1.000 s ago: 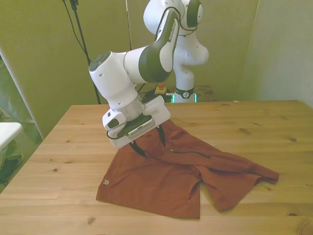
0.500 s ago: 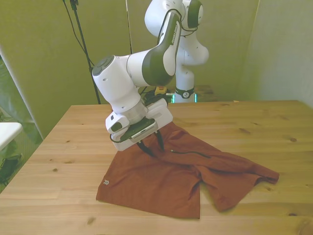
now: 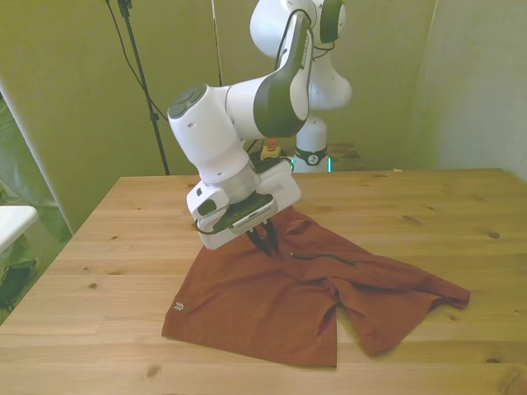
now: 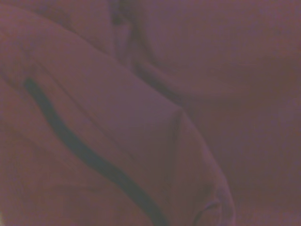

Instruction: Unfold the shorts

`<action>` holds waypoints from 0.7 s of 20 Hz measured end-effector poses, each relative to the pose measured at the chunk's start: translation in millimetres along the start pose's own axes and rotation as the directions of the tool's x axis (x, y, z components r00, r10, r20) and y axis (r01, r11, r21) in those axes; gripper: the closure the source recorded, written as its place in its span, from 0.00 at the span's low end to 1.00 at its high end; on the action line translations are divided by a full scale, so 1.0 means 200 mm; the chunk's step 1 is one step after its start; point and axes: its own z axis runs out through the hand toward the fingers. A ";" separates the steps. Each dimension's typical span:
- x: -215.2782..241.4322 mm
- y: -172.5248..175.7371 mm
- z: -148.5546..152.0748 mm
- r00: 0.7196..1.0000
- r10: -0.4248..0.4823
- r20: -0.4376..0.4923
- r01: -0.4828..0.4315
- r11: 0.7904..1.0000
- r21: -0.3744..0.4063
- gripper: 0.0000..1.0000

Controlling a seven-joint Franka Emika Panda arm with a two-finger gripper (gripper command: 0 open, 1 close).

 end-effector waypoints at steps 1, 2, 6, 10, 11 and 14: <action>-0.06 -0.06 -0.02 1.000 -0.015 -0.016 0.015 1.000 -0.011 1.00; -0.12 -0.12 -0.04 0.999 -0.034 -0.031 0.033 0.999 -0.023 1.00; -0.42 -0.39 -0.10 0.992 -0.099 -0.078 0.093 0.993 -0.071 1.00; -0.78 -0.60 -0.02 0.984 -0.156 -0.091 0.145 0.983 -0.114 1.00; -0.87 -0.64 0.01 0.980 -0.176 -0.089 0.164 0.978 -0.128 1.00; -1.15 -0.75 0.12 0.967 -0.247 -0.071 0.232 0.958 -0.165 1.00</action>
